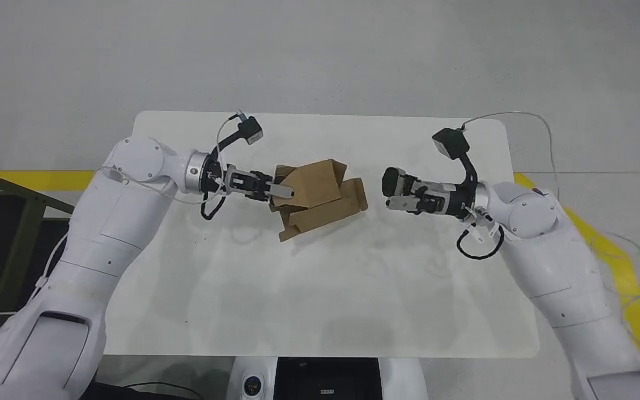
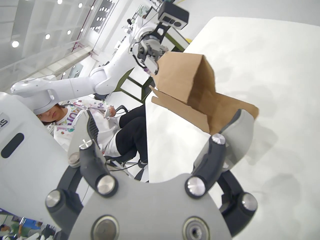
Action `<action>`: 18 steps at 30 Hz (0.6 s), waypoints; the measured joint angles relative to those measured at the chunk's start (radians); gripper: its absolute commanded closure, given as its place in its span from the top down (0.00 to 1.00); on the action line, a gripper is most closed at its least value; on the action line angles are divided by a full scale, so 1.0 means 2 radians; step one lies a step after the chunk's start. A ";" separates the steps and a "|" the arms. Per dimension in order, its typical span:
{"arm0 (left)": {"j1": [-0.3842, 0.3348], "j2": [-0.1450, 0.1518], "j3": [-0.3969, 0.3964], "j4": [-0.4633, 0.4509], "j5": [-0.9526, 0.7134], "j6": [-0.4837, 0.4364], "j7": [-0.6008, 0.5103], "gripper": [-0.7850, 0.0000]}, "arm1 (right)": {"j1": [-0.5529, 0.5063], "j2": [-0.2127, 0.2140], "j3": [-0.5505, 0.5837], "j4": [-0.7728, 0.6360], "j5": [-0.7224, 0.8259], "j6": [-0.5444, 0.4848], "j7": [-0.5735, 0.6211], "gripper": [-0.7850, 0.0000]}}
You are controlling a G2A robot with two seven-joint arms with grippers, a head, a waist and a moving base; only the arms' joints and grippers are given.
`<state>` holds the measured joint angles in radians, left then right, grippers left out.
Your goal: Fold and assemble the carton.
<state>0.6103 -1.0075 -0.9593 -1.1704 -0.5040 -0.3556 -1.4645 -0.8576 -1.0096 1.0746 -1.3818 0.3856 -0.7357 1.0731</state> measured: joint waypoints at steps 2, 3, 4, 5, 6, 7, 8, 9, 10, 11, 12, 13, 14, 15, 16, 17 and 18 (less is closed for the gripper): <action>-0.001 -0.001 0.005 -0.003 0.007 0.000 0.000 0.00 | 0.010 -0.004 -0.016 0.003 0.008 0.000 0.007 0.87; -0.001 -0.001 0.006 -0.003 0.010 -0.001 0.001 0.00 | 0.014 -0.006 -0.022 0.005 0.010 0.001 0.007 0.82; -0.001 -0.001 0.007 -0.003 0.012 -0.003 0.002 0.00 | 0.018 -0.008 -0.030 0.007 0.011 0.002 0.008 0.77; -0.001 -0.001 0.008 -0.003 0.011 -0.003 0.003 0.00 | 0.022 -0.009 -0.036 0.009 0.011 0.003 0.008 0.70; 0.000 -0.001 0.009 -0.003 0.009 -0.004 0.004 0.00 | 0.024 -0.010 -0.041 0.010 0.012 0.003 0.009 0.63; 0.000 -0.002 0.010 -0.003 0.005 -0.004 0.004 0.00 | 0.028 -0.012 -0.047 0.013 0.012 0.003 0.009 0.58; 0.001 -0.002 0.011 -0.005 0.002 -0.003 0.003 0.00 | 0.030 -0.013 -0.051 0.016 0.011 0.003 0.008 0.49; 0.001 -0.003 0.013 -0.007 0.001 -0.003 0.003 0.00 | 0.033 -0.014 -0.055 0.018 0.010 0.002 0.007 0.47; 0.002 -0.003 0.015 -0.010 -0.001 -0.003 0.003 0.00 | 0.036 -0.015 -0.060 0.023 0.009 0.000 0.006 0.47; 0.003 -0.003 0.016 -0.012 -0.002 -0.003 0.003 0.00 | 0.038 -0.016 -0.064 0.026 0.009 -0.001 0.005 0.46; 0.003 -0.003 0.017 -0.013 -0.003 -0.003 0.003 0.00 | 0.040 -0.017 -0.067 0.029 0.009 -0.001 0.004 0.46; 0.004 -0.003 0.018 -0.014 -0.004 -0.003 0.003 0.00 | 0.043 -0.019 -0.072 0.033 0.008 -0.002 0.003 0.46; 0.004 -0.003 0.019 -0.015 -0.004 -0.003 0.003 0.00 | 0.045 -0.020 -0.075 0.036 0.008 -0.003 0.003 0.46; 0.004 -0.003 0.019 -0.017 -0.005 -0.003 0.003 0.00 | 0.048 -0.021 -0.077 0.040 0.007 -0.003 0.003 0.46; 0.004 -0.003 0.020 -0.018 -0.005 -0.003 0.003 0.00 | 0.051 -0.022 -0.081 0.044 0.005 -0.003 0.003 0.46; 0.004 -0.003 0.020 -0.020 -0.005 -0.003 0.003 0.00 | 0.053 -0.022 -0.083 0.047 0.004 -0.003 0.002 0.45; 0.004 -0.003 0.021 -0.021 -0.005 -0.003 0.003 0.00 | 0.055 -0.023 -0.084 0.051 0.003 -0.004 0.001 0.45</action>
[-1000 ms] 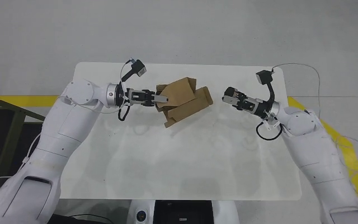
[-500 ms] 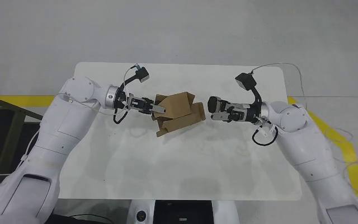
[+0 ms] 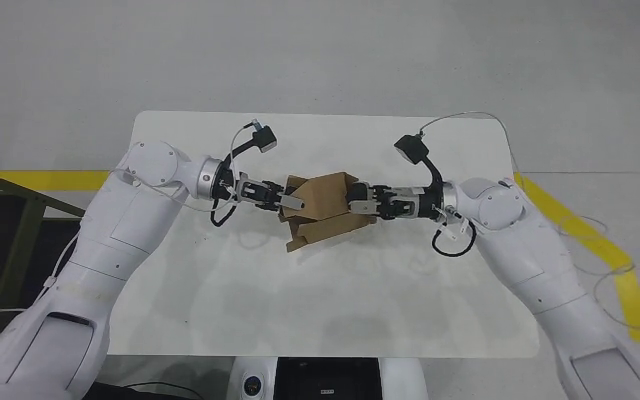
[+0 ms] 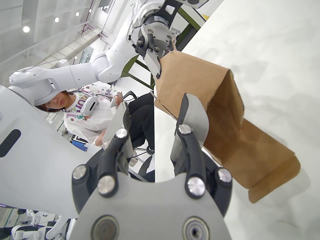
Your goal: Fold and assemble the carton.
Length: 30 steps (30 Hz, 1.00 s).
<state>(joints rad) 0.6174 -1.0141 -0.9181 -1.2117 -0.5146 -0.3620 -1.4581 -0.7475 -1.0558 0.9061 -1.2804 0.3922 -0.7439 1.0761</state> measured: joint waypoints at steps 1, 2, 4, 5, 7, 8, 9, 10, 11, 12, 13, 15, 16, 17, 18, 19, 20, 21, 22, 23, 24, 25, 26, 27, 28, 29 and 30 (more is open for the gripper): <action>0.000 0.000 0.000 -0.001 0.000 0.000 0.000 0.00 | 0.003 -0.001 -0.001 0.005 -0.002 -0.001 -0.001 0.45; 0.000 0.000 0.000 -0.002 0.000 0.000 0.000 0.00 | 0.005 -0.001 -0.002 0.009 -0.004 -0.001 -0.002 0.45; 0.000 0.001 0.000 -0.007 0.000 0.000 0.000 0.00 | 0.008 -0.002 -0.002 0.018 -0.008 -0.004 -0.004 0.45; 0.000 0.001 0.001 -0.008 0.000 0.001 -0.001 0.00 | 0.010 -0.003 -0.002 0.021 -0.012 -0.005 -0.005 0.45; 0.000 0.002 0.001 -0.009 0.000 0.001 -0.001 0.00 | 0.013 -0.004 -0.002 0.026 -0.017 -0.005 -0.006 0.45; 0.000 0.003 0.001 -0.009 0.000 0.001 -0.001 0.00 | 0.015 -0.004 -0.003 0.028 -0.017 -0.005 -0.006 0.45; 0.000 0.003 0.001 -0.009 -0.001 0.000 0.000 0.00 | 0.016 -0.005 -0.003 0.029 -0.017 -0.005 -0.006 0.45; 0.000 0.003 0.000 -0.010 -0.002 0.000 0.000 0.00 | 0.018 -0.006 -0.004 0.032 -0.017 -0.005 -0.006 0.45; 0.000 0.004 0.000 -0.010 -0.002 0.000 0.000 0.00 | 0.019 -0.006 -0.005 0.033 -0.017 -0.005 -0.006 0.45; 0.000 0.004 0.000 -0.010 -0.003 -0.001 0.001 0.00 | 0.020 -0.007 -0.006 0.035 -0.017 -0.005 -0.006 0.45; 0.000 0.004 0.000 -0.011 -0.004 -0.002 0.002 0.00 | 0.021 -0.008 -0.008 0.037 -0.016 -0.005 -0.007 0.45; 0.000 0.004 -0.001 -0.011 -0.004 -0.004 0.004 0.00 | 0.022 -0.010 -0.012 0.039 -0.016 -0.005 -0.007 0.45; -0.001 0.005 0.000 -0.011 -0.004 -0.004 0.004 0.00 | 0.023 -0.011 -0.015 0.040 -0.016 -0.004 -0.007 0.45; -0.001 0.005 0.000 -0.011 -0.004 -0.005 0.005 0.00 | 0.024 -0.012 -0.018 0.041 -0.016 -0.004 -0.007 0.45; -0.001 0.005 0.000 -0.010 -0.004 -0.006 0.006 0.00 | 0.024 -0.014 -0.020 0.042 -0.016 -0.004 -0.008 0.45; -0.001 0.005 0.000 -0.010 -0.003 -0.006 0.006 0.00 | 0.025 -0.015 -0.022 0.043 -0.016 -0.004 -0.008 0.45; -0.002 0.005 0.001 -0.010 -0.003 -0.007 0.007 0.00 | 0.026 -0.016 -0.024 0.045 -0.015 -0.004 -0.008 0.45; -0.002 0.005 0.001 -0.010 -0.002 -0.007 0.007 0.00 | 0.027 -0.017 -0.026 0.046 -0.013 -0.004 -0.008 0.45; -0.002 0.005 0.002 -0.010 -0.002 -0.007 0.007 0.00 | 0.027 -0.018 -0.028 0.048 -0.012 -0.005 -0.007 0.45; -0.003 0.005 0.002 -0.010 -0.001 -0.007 0.007 0.00 | 0.028 -0.019 -0.029 0.049 -0.011 -0.005 -0.007 0.45; -0.003 0.005 0.003 -0.010 -0.001 -0.007 0.007 0.00 | 0.029 -0.020 -0.030 0.050 -0.009 -0.005 -0.006 0.44; -0.003 0.005 0.004 -0.010 -0.001 -0.007 0.007 0.00 | 0.030 -0.021 -0.032 0.051 -0.005 -0.006 -0.006 0.44; -0.003 0.006 0.004 -0.010 -0.001 -0.007 0.007 0.00 | 0.031 -0.022 -0.033 0.052 -0.002 -0.006 -0.006 0.44; -0.003 0.006 0.005 -0.009 -0.001 -0.007 0.007 0.00 | 0.032 -0.022 -0.033 0.053 0.002 -0.006 -0.005 0.45; -0.003 0.006 0.006 -0.008 0.000 -0.007 0.007 0.00 | 0.033 -0.023 -0.035 0.053 0.005 -0.004 -0.004 0.45; -0.003 0.006 0.007 -0.007 0.001 -0.007 0.007 0.00 | 0.035 -0.023 -0.038 0.051 0.005 0.000 0.000 0.45; -0.003 0.006 0.007 -0.006 0.001 -0.007 0.007 0.00 | 0.037 -0.023 -0.041 0.050 0.006 0.004 0.004 0.44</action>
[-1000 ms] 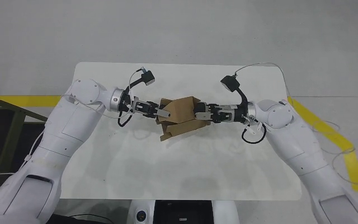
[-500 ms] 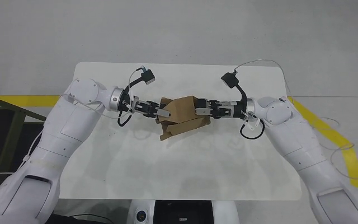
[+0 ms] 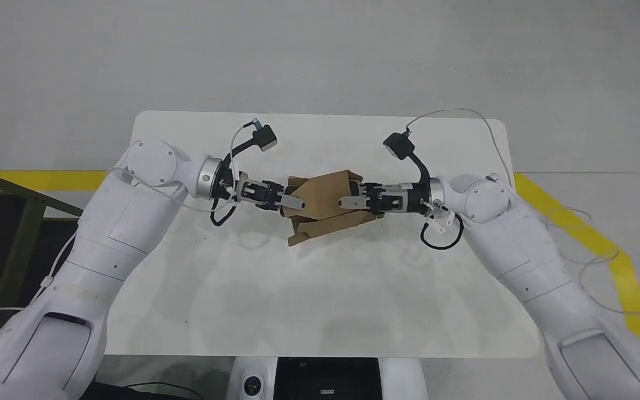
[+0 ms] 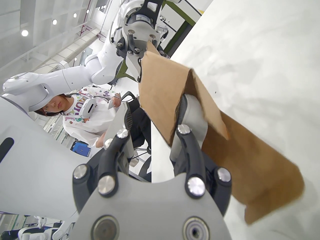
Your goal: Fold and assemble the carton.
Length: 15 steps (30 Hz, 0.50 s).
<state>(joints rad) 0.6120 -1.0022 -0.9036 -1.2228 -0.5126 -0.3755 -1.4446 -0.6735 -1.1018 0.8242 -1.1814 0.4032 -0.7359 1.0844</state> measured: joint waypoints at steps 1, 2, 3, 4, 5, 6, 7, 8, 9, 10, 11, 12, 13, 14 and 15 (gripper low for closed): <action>0.000 0.000 0.001 0.001 0.000 0.000 0.000 0.00 | 0.004 0.000 -0.004 -0.002 0.000 0.006 0.006 0.44; 0.000 0.000 0.001 0.002 0.000 0.001 -0.001 0.00 | 0.007 0.001 -0.006 -0.003 0.000 0.010 0.010 0.42; 0.000 0.000 0.002 0.002 0.000 0.001 -0.001 0.00 | 0.011 0.002 -0.008 -0.002 0.000 0.013 0.013 0.39; 0.000 0.001 0.002 0.003 0.000 0.002 -0.002 0.00 | 0.015 0.003 -0.010 -0.001 0.002 0.015 0.015 0.37; 0.000 0.001 0.002 0.003 0.000 0.002 -0.002 0.00 | 0.017 0.004 -0.011 0.001 0.004 0.015 0.015 0.35; 0.000 0.001 0.002 0.004 0.000 0.002 -0.002 0.00 | 0.020 0.004 -0.013 0.002 0.005 0.015 0.015 0.34; 0.000 0.001 0.002 0.004 0.000 0.002 -0.002 0.00 | 0.023 0.005 -0.016 0.004 0.006 0.015 0.015 0.33; 0.000 0.001 0.003 0.004 0.000 0.002 -0.002 0.00 | 0.025 0.005 -0.019 0.004 0.007 0.015 0.015 0.34; -0.001 0.002 0.003 0.004 0.001 0.002 -0.002 0.00 | 0.026 0.005 -0.022 0.004 0.008 0.014 0.014 0.34; -0.001 0.002 0.004 0.004 0.002 0.003 -0.003 0.00 | 0.028 0.005 -0.027 0.004 0.011 0.014 0.014 0.34; -0.001 0.002 0.004 0.003 0.003 0.003 -0.003 0.00 | 0.030 0.004 -0.030 0.005 0.013 0.013 0.013 0.34; -0.001 0.002 0.005 0.003 0.005 0.003 -0.003 0.00 | 0.032 0.004 -0.034 0.006 0.015 0.013 0.013 0.34; -0.002 0.002 0.006 0.002 0.006 0.003 -0.004 0.00 | 0.034 0.004 -0.038 0.007 0.017 0.011 0.011 0.34; -0.002 0.002 0.007 0.002 0.007 0.004 -0.004 0.00 | 0.036 0.004 -0.041 0.008 0.018 0.010 0.010 0.34; -0.002 0.002 0.008 0.001 0.007 0.004 -0.004 0.00 | 0.037 0.003 -0.044 0.010 0.019 0.009 0.009 0.33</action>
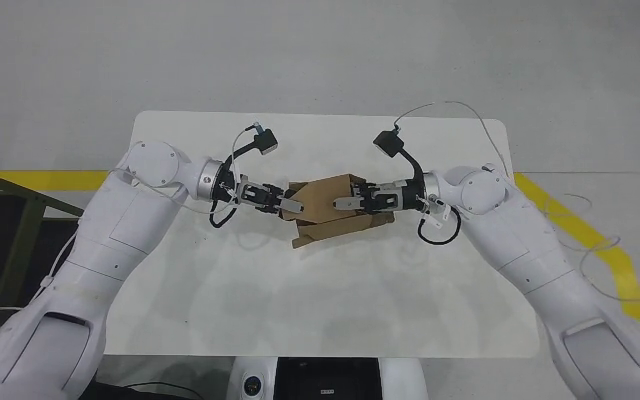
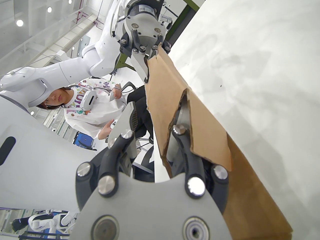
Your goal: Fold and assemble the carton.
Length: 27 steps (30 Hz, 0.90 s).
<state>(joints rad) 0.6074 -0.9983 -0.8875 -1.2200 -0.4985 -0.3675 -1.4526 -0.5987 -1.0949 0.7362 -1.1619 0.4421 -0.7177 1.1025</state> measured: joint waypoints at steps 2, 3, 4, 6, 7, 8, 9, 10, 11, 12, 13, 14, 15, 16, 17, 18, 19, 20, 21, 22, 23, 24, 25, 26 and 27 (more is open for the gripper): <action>-0.001 0.000 0.001 0.000 0.000 0.000 0.000 0.00 | 0.004 0.000 -0.007 0.003 0.003 -0.002 -0.002 0.32; -0.001 0.000 0.002 0.000 -0.001 0.001 -0.001 0.00 | 0.005 0.000 -0.009 0.004 0.004 -0.002 -0.002 0.30; -0.001 0.000 0.003 0.000 -0.002 0.001 -0.001 0.00 | 0.007 0.000 -0.013 0.006 0.005 -0.002 -0.002 0.29; -0.002 0.000 0.004 0.000 -0.002 0.000 0.000 0.00 | 0.010 0.000 -0.018 0.008 0.007 -0.003 -0.003 0.24; -0.002 0.000 0.005 -0.001 -0.003 0.000 0.000 0.00 | 0.011 0.000 -0.021 0.009 0.009 -0.003 -0.003 0.21; -0.002 0.000 0.005 -0.001 -0.003 0.000 0.000 0.00 | 0.013 0.000 -0.022 0.010 0.009 -0.004 -0.004 0.18; -0.003 0.000 0.006 -0.001 -0.004 0.000 0.000 0.00 | 0.014 0.000 -0.024 0.010 0.010 -0.004 -0.004 0.12; -0.003 -0.001 0.006 -0.001 -0.004 -0.001 0.001 0.00 | 0.015 0.001 -0.026 0.012 0.011 -0.005 -0.005 0.07; -0.003 -0.001 0.007 -0.001 -0.004 -0.001 0.001 0.01 | 0.016 0.001 -0.028 0.012 0.011 -0.005 -0.005 0.01; -0.004 -0.001 0.008 -0.001 -0.004 -0.001 0.001 0.20 | 0.017 0.001 -0.030 0.013 0.012 -0.006 -0.006 0.00; -0.004 -0.001 0.008 0.000 -0.004 -0.001 0.001 0.64 | 0.019 0.002 -0.032 0.013 0.013 -0.006 -0.006 0.00; -0.004 -0.001 0.008 0.000 -0.005 -0.001 0.001 1.00 | 0.020 0.002 -0.034 0.013 0.013 -0.006 -0.006 0.00; -0.004 -0.001 0.008 0.001 -0.006 -0.001 0.001 1.00 | 0.021 0.002 -0.035 0.014 0.012 -0.006 -0.006 0.00; -0.004 -0.001 0.008 0.003 -0.010 -0.001 0.001 1.00 | 0.023 0.002 -0.038 0.015 0.012 -0.006 -0.006 0.00; -0.004 -0.001 0.007 0.005 -0.013 -0.001 0.001 1.00 | 0.024 0.003 -0.040 0.015 0.012 -0.007 -0.007 0.00; -0.004 -0.001 0.007 0.008 -0.018 -0.001 0.001 1.00 | 0.024 0.003 -0.041 0.016 0.012 -0.008 -0.008 0.00; -0.003 -0.002 0.005 0.012 -0.027 -0.001 0.001 1.00 | 0.026 0.003 -0.042 0.017 0.012 -0.010 -0.010 0.00; -0.002 -0.002 0.003 0.015 -0.035 -0.001 0.001 1.00 | 0.027 0.003 -0.043 0.019 0.012 -0.011 -0.011 0.00; -0.002 -0.003 0.001 0.018 -0.044 -0.001 0.001 1.00 | 0.028 0.003 -0.043 0.021 0.012 -0.014 -0.014 0.00; -0.001 -0.003 -0.001 0.021 -0.055 0.000 0.000 1.00 | 0.029 0.003 -0.043 0.024 0.012 -0.018 -0.018 0.00; -0.001 -0.003 -0.003 0.022 -0.063 0.002 -0.002 1.00 | 0.029 0.003 -0.043 0.026 0.011 -0.020 -0.021 0.00; 0.000 -0.004 -0.004 0.023 -0.070 0.004 -0.004 1.00 | 0.030 0.003 -0.042 0.029 0.011 -0.023 -0.023 0.00; 0.001 -0.004 -0.006 0.023 -0.080 0.006 -0.006 1.00 | 0.030 0.002 -0.042 0.032 0.011 -0.026 -0.026 0.00; 0.002 -0.004 -0.007 0.024 -0.088 0.009 -0.009 1.00 | 0.030 0.002 -0.042 0.034 0.010 -0.028 -0.028 0.00; 0.003 -0.005 -0.008 0.025 -0.094 0.010 -0.010 1.00 | 0.030 0.001 -0.041 0.036 0.010 -0.030 -0.030 0.00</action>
<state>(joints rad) 0.6138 -1.0080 -0.9042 -1.1707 -0.6870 -0.3466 -1.4736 -0.5380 -1.0922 0.6538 -1.0902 0.4612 -0.7779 1.0421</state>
